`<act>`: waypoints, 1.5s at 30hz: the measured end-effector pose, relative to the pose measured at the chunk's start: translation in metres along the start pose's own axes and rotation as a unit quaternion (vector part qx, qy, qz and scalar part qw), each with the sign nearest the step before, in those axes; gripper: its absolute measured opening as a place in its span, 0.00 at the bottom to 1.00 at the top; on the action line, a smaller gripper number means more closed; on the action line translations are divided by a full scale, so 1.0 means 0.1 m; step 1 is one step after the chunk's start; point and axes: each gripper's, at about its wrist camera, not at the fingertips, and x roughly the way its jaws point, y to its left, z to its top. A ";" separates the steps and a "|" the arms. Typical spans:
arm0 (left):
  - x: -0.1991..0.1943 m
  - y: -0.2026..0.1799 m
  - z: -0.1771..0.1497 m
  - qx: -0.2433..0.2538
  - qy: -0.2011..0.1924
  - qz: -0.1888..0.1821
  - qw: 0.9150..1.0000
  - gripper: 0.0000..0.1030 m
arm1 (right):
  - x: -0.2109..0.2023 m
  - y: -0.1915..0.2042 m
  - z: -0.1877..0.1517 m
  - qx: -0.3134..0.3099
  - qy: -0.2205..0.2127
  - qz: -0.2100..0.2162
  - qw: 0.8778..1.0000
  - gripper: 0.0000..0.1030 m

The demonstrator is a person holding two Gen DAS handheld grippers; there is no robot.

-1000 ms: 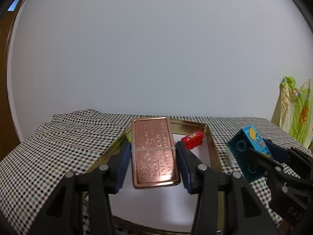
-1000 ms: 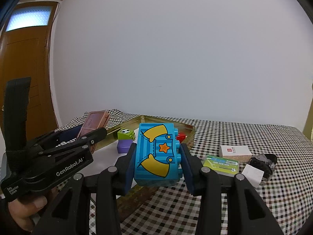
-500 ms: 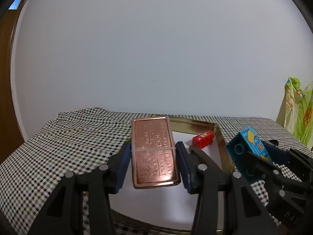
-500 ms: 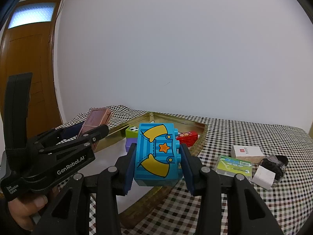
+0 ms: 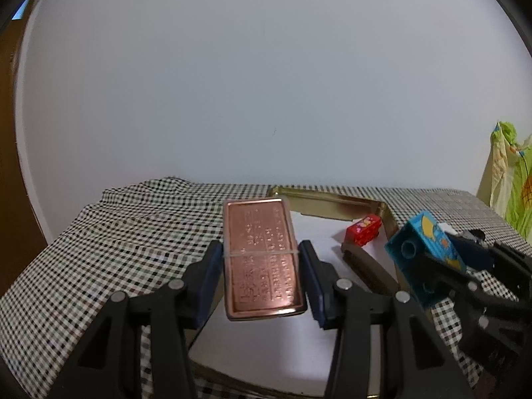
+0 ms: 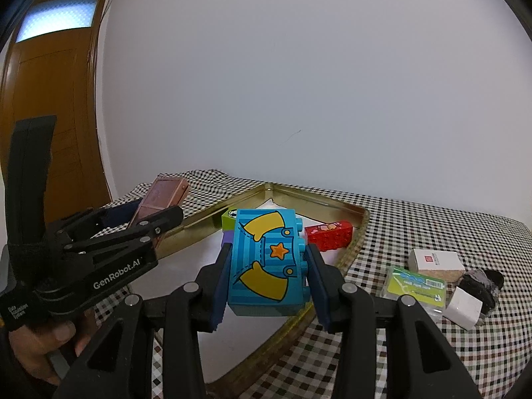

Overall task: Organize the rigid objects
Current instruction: 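Lower the copper tin and blue block over the tray interior, then open both grippers to release the copper tin and blue block in the tray, then grasp the green plastic box with the right gripper while the left gripper reaches the white block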

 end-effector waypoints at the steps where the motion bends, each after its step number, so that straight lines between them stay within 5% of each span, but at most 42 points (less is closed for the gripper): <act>1: 0.04 0.01 0.04 0.006 0.010 -0.003 1.000 0.45 | 0.02 -0.02 0.03 0.002 0.002 0.001 1.000 0.44; 12: 0.61 -0.04 0.18 0.045 0.124 -0.031 0.991 0.45 | 0.59 -0.24 0.37 0.024 0.071 0.014 0.997 0.44; 22: 0.87 -0.03 0.26 0.076 0.159 -0.008 0.984 0.45 | 0.87 -0.24 0.32 0.020 0.118 0.015 0.993 0.44; 25: 0.89 0.01 0.29 0.073 0.161 -0.004 0.984 0.51 | 0.88 -0.23 0.31 0.022 0.125 0.018 0.992 0.44; 28: 0.86 0.01 0.29 0.076 0.152 0.010 0.985 0.72 | 0.89 -0.23 0.31 0.026 0.132 0.027 0.990 0.45; 33: 0.71 0.01 0.30 0.060 0.129 0.028 0.989 1.00 | 0.64 -0.36 0.33 0.047 0.105 0.023 0.993 0.59; 40: 0.54 -0.18 0.29 0.023 0.108 0.006 0.994 1.00 | 0.21 -0.82 0.25 0.091 0.081 -0.024 0.992 0.71; 45: 0.57 -0.43 0.30 0.021 0.121 -0.023 0.992 1.00 | 0.16 -1.23 0.09 0.131 0.131 -0.068 0.980 0.72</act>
